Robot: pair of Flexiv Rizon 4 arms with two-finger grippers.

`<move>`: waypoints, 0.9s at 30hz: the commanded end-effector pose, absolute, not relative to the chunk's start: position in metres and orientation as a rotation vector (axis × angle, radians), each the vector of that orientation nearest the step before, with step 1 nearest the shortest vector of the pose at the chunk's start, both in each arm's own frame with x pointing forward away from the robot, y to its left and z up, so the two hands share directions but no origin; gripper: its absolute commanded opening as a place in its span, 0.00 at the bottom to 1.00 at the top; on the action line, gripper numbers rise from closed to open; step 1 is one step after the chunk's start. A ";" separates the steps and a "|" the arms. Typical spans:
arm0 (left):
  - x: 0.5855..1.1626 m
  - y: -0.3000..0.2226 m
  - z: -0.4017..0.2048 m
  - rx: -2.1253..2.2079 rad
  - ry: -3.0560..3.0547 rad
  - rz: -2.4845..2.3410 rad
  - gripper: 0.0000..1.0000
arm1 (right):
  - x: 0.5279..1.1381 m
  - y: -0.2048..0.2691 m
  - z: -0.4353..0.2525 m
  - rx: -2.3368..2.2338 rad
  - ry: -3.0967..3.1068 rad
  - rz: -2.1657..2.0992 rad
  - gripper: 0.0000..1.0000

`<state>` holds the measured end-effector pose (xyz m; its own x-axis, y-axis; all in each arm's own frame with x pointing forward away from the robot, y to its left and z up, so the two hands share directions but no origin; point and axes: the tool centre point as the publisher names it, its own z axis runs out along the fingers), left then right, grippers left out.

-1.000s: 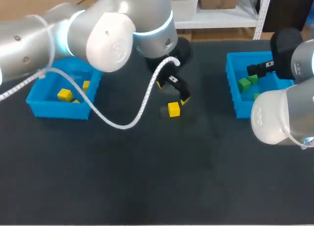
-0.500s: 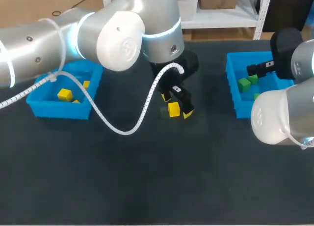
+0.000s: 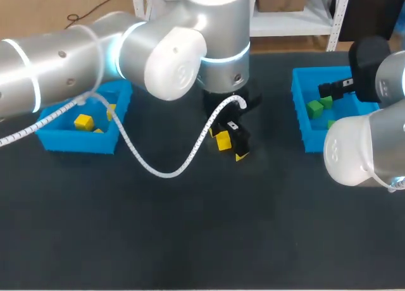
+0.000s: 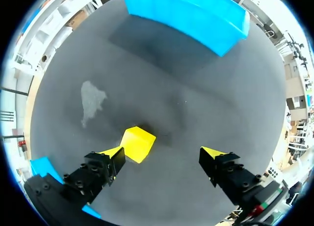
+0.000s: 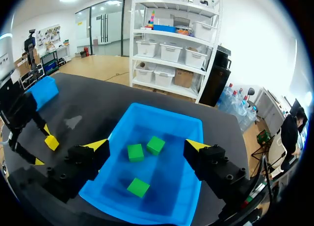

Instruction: Put the green cubes in the right bin and the yellow cubes in the left bin.

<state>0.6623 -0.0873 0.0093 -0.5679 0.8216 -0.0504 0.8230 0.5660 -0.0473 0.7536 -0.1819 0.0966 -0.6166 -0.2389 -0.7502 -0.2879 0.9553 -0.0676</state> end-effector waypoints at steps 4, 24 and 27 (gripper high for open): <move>0.669 -0.091 -0.002 1.456 2.782 -0.091 0.51 | 0.753 -0.183 0.097 -0.370 2.260 0.077 1.00; 0.672 -0.085 -0.007 1.429 2.790 -0.020 1.00 | 0.753 -0.183 0.097 -0.370 2.260 0.077 1.00; 0.673 -0.085 -0.007 1.427 2.789 -0.015 1.00 | 0.753 -0.183 0.097 -0.370 2.260 0.077 1.00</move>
<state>0.6715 -0.0834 -0.0081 -0.5860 0.8102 -0.0157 0.8103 0.5860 -0.0038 0.7536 -0.1819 0.0965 -0.6166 -0.2390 -0.7501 -0.2879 0.9553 -0.0676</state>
